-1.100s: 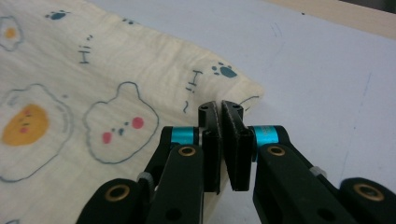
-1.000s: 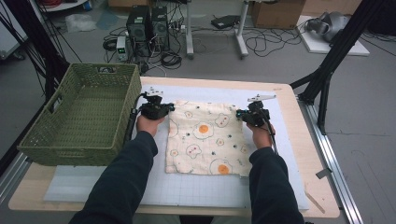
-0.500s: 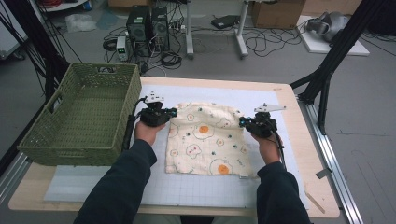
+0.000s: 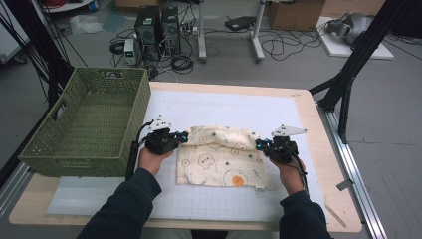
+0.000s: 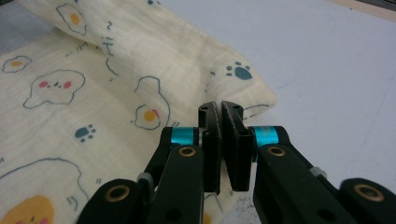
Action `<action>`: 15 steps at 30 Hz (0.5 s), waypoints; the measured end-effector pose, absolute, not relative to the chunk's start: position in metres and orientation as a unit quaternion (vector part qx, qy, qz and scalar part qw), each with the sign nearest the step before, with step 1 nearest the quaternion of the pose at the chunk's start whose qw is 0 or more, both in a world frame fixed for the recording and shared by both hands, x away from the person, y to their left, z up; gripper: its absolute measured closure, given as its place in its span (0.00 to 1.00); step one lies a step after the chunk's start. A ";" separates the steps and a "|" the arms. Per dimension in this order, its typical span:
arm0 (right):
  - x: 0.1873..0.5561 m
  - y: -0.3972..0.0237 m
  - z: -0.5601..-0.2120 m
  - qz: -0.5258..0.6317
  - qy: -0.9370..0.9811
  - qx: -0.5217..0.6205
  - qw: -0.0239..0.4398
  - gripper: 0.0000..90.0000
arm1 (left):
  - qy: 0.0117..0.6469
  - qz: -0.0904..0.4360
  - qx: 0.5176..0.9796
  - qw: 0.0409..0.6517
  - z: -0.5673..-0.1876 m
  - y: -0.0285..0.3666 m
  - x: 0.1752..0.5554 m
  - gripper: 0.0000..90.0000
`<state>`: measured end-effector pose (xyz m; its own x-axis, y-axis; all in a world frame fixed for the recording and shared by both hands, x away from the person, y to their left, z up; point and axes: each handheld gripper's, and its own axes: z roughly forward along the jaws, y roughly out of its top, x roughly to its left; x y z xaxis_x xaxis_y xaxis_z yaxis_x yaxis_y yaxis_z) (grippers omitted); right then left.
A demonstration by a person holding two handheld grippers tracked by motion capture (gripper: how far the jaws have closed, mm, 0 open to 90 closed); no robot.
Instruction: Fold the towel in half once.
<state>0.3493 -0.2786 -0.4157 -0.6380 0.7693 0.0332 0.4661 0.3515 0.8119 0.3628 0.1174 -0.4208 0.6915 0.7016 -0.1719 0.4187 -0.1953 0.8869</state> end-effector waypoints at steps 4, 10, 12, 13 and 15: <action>0.345 -0.277 -0.420 0.415 0.805 0.384 0.178 0.96 | 0.369 0.134 0.762 0.515 -0.428 0.120 0.357 0.96; 0.342 -0.279 -0.424 0.414 0.806 0.385 0.176 0.96 | 0.364 0.131 0.767 0.512 -0.433 0.121 0.353 0.96; 0.340 -0.279 -0.426 0.413 0.807 0.385 0.175 0.96 | 0.359 0.131 0.773 0.507 -0.433 0.120 0.351 0.96; 0.339 -0.279 -0.426 0.413 0.807 0.385 0.174 0.96 | 0.356 0.132 0.773 0.508 -0.432 0.119 0.350 0.96; 0.336 -0.280 -0.427 0.413 0.808 0.382 0.174 0.96 | 0.351 0.134 0.774 0.510 -0.431 0.118 0.346 0.96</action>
